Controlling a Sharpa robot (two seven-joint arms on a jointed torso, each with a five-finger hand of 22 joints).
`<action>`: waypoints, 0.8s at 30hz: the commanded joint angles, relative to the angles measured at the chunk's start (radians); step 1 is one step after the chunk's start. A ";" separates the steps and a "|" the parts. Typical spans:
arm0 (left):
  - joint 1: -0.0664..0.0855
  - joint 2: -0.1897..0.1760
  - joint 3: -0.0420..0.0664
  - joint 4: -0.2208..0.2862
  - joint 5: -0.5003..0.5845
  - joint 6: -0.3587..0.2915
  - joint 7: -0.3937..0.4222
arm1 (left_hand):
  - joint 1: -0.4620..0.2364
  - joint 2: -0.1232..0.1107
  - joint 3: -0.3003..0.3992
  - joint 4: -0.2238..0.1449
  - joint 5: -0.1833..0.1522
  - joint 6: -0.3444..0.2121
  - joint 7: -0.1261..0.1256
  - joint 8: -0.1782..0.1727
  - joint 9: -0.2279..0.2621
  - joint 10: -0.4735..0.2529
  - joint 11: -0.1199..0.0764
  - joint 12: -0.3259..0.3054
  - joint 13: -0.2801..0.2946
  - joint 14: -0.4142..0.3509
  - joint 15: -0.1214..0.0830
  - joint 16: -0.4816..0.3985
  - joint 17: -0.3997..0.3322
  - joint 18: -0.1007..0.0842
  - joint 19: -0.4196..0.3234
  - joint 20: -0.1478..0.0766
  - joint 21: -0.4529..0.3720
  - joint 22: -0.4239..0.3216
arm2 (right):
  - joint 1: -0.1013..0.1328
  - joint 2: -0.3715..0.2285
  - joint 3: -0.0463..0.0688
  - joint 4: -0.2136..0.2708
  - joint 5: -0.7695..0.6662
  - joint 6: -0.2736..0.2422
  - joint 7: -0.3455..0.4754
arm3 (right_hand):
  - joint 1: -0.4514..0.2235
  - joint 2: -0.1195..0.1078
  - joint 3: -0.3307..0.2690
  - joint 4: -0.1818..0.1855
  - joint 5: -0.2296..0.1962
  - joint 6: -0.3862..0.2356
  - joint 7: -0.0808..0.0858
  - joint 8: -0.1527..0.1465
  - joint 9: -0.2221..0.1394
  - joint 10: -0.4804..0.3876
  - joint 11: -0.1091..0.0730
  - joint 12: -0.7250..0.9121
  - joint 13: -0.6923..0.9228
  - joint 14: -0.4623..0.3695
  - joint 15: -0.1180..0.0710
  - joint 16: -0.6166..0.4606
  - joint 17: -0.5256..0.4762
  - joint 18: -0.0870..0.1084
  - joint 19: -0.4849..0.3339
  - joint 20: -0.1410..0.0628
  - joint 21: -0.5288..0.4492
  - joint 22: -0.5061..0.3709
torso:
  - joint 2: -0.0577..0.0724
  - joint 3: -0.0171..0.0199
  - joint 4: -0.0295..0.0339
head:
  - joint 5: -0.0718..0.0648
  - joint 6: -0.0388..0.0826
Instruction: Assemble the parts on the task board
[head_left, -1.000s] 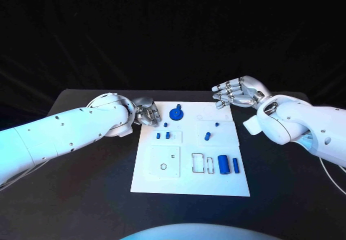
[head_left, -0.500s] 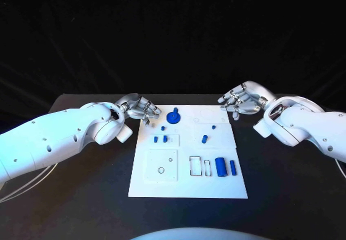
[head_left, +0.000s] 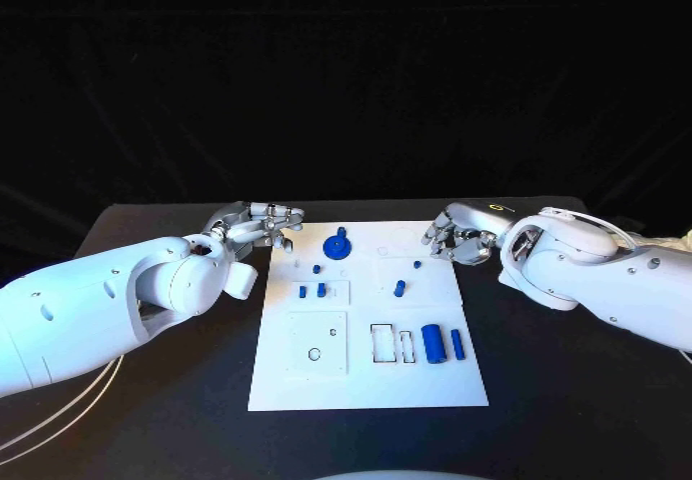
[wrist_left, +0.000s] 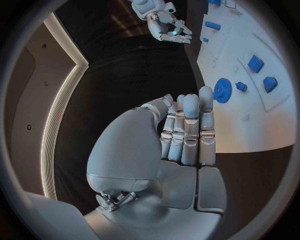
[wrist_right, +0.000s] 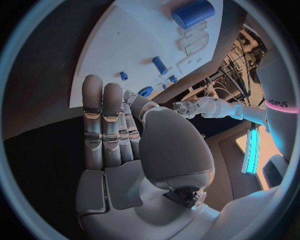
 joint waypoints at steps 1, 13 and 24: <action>-0.003 -0.003 0.001 0.017 0.073 -0.009 0.065 | -0.007 0.004 -0.010 -0.001 0.000 -0.009 0.002 0.005 -0.001 -0.013 0.000 0.010 0.003 -0.018 0.000 -0.015 -0.021 0.019 0.003 0.002 -0.011 -0.006 | -0.006 0.010 0.000 0.014 -0.184 0.021 -0.073 | 0.007 -0.009 0.024 0.000 -0.027 -0.002 0.006 -0.005 -0.003 0.001 0.006 -0.011 -0.011 0.011 0.009 0.031 0.033 -0.016 -0.017 0.002 0.041 0.039 | 0.002 0.0002 -0.0005 | -0.010 0.013; -0.014 -0.014 0.001 0.070 0.088 0.001 0.087 | -0.009 0.007 -0.022 -0.001 0.000 -0.020 0.005 0.010 -0.003 -0.030 0.003 0.024 0.009 -0.027 0.002 -0.024 -0.030 0.019 0.002 0.005 -0.027 -0.019 | -0.020 0.045 -0.001 0.020 -0.215 0.068 -0.137 | -0.021 -0.029 0.053 0.029 -0.075 -0.021 0.007 -0.006 -0.013 -0.016 0.013 -0.037 -0.022 0.011 0.014 0.129 0.132 -0.022 -0.030 0.015 0.150 0.148 | 0.003 -0.0005 0.0003 | -0.017 0.019; -0.015 -0.016 0.001 0.082 0.098 0.005 0.109 | 0.012 0.007 -0.030 -0.022 0.000 -0.024 0.005 0.018 -0.003 -0.040 0.003 0.038 0.014 -0.029 0.002 -0.026 -0.036 0.020 0.007 0.004 -0.037 -0.027 | -0.033 0.075 -0.001 -0.007 -0.220 0.096 -0.134 | -0.018 -0.035 0.060 0.036 -0.072 -0.004 0.009 -0.001 -0.011 -0.041 0.017 -0.051 -0.023 0.003 0.018 0.143 0.145 -0.020 -0.051 0.019 0.167 0.159 | 0.002 -0.0001 0.0021 | -0.018 0.026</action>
